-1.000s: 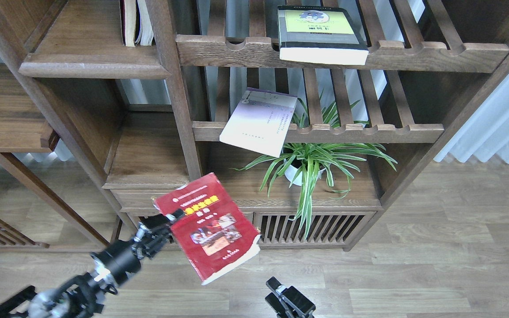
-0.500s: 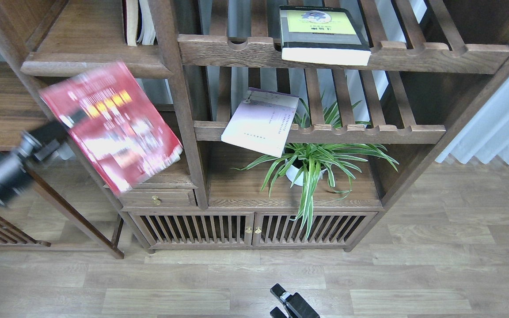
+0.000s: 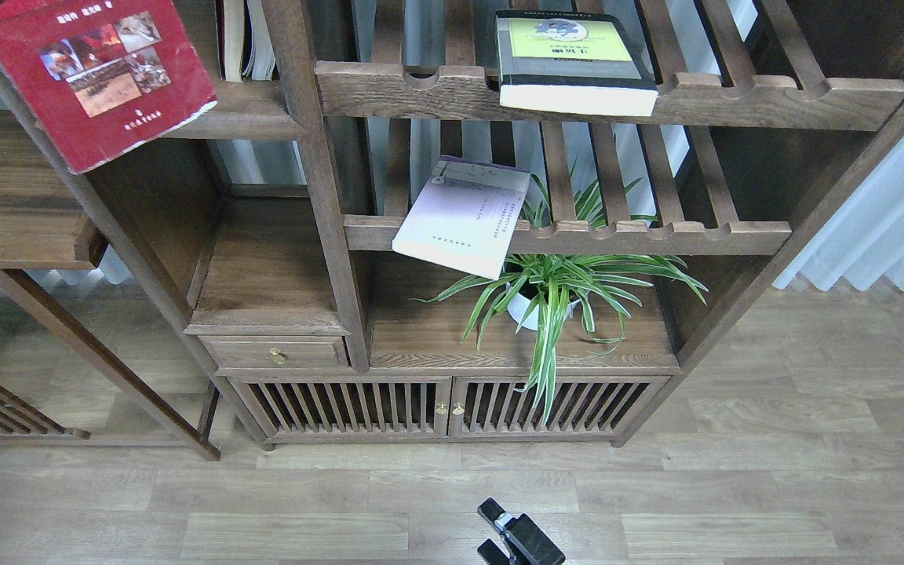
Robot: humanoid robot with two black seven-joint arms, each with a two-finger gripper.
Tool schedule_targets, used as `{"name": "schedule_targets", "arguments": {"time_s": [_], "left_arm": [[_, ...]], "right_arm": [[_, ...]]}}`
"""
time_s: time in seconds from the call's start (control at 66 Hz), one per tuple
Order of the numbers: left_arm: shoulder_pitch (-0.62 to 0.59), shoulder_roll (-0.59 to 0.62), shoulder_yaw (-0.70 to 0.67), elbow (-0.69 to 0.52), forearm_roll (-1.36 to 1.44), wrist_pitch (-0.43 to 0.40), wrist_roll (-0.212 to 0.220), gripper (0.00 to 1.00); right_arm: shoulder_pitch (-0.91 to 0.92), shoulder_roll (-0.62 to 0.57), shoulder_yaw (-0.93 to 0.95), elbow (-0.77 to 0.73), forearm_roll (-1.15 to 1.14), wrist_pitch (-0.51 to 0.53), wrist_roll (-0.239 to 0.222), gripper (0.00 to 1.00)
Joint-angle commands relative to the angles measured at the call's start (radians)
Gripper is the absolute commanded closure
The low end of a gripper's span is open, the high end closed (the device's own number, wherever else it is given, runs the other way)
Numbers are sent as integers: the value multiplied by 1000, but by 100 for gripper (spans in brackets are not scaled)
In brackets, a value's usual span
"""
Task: Organize books on shelf
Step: 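Lift the red book with the left gripper onto the upper shelf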
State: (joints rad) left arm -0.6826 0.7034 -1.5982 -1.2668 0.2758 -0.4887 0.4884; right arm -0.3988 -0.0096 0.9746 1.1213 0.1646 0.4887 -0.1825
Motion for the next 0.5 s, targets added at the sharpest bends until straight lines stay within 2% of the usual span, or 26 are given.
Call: {"name": "schedule_targets", "arguments": {"time_s": [0.0,0.212,0.257,0.485], "left_arm": [[-66,-71,-3,52,88,0,0,95],[-219,-202,17,152,227,0,0,95],[-287,-251,32,194,266,0,0,95],[-436,-301,90,345,365,0,0,95]], "right_arm": [[0,0,-2,0,1,0,0,0],[0,0,-2,0,1,0,0,0],[0,0,-2,0,1,0,0,0],[12,7,6,5,6,0,15,0]]}}
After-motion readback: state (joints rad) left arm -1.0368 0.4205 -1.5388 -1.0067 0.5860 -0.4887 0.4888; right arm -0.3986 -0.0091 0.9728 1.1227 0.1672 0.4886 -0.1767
